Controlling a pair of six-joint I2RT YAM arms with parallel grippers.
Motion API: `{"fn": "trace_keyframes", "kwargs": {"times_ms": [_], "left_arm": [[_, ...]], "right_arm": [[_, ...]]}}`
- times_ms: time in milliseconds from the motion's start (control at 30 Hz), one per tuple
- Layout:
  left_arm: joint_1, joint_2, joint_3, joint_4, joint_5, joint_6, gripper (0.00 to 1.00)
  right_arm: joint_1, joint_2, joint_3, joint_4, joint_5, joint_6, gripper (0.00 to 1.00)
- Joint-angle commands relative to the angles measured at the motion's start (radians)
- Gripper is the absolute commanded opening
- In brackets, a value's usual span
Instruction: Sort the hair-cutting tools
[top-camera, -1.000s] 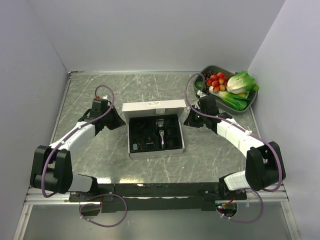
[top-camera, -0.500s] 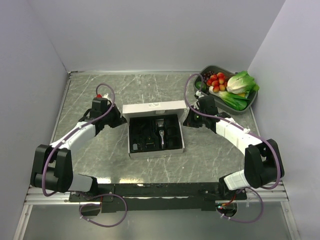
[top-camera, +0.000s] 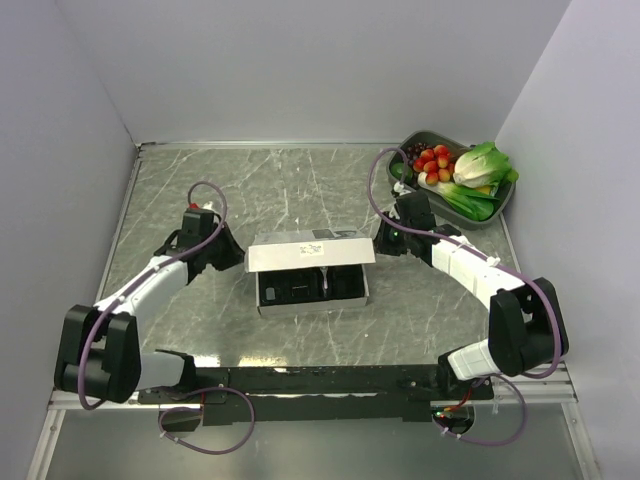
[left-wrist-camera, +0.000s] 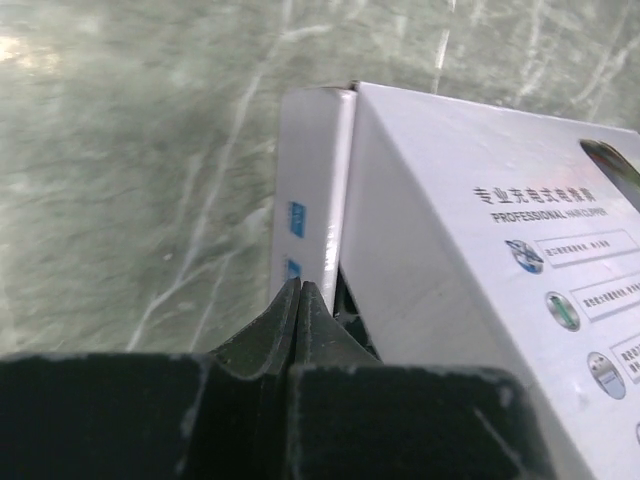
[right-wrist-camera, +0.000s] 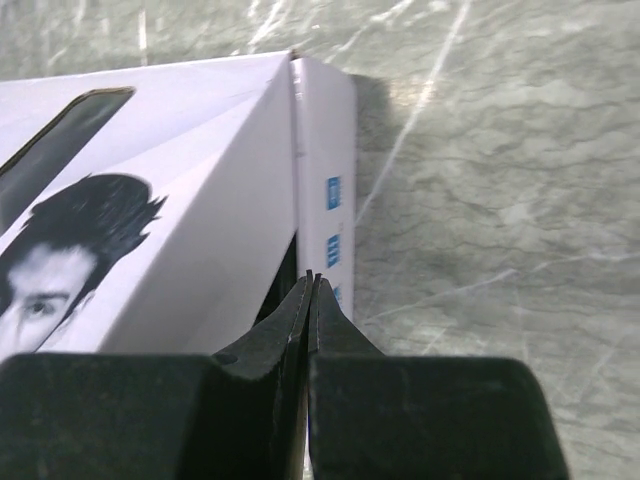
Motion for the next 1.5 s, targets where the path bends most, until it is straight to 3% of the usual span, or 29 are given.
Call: {"fn": "trace_keyframes", "kwargs": {"times_ms": [0, 267, 500, 633, 867, 1200, 1467], "left_arm": [[-0.003, -0.060, 0.080, -0.108, -0.121, 0.003, 0.01], [-0.009, -0.090, 0.304, -0.217, -0.175, 0.064, 0.01], [-0.040, -0.064, 0.359, -0.180, -0.086, 0.064, 0.01], [-0.066, -0.079, 0.314, -0.128, 0.007, 0.043, 0.01], [-0.130, -0.103, 0.151, -0.077, 0.054, -0.003, 0.01], [-0.201, -0.128, -0.009, -0.077, -0.015, -0.082, 0.01], [-0.214, -0.070, -0.113, -0.017, -0.037, -0.097, 0.01]], "right_arm": [[0.004, -0.068, 0.040, -0.025, 0.095, -0.007, 0.00], [0.070, -0.195, 0.118, -0.047, 0.159, -0.078, 0.00], [0.125, -0.243, 0.146, -0.030, 0.140, -0.115, 0.00], [0.141, -0.242, 0.128, -0.033, 0.061, -0.109, 0.00], [0.161, -0.258, -0.013, -0.032, -0.023, -0.069, 0.00], [0.176, -0.297, -0.231, -0.015, -0.034, 0.000, 0.00], [0.181, -0.272, -0.282, -0.012, -0.023, 0.025, 0.00]]}}
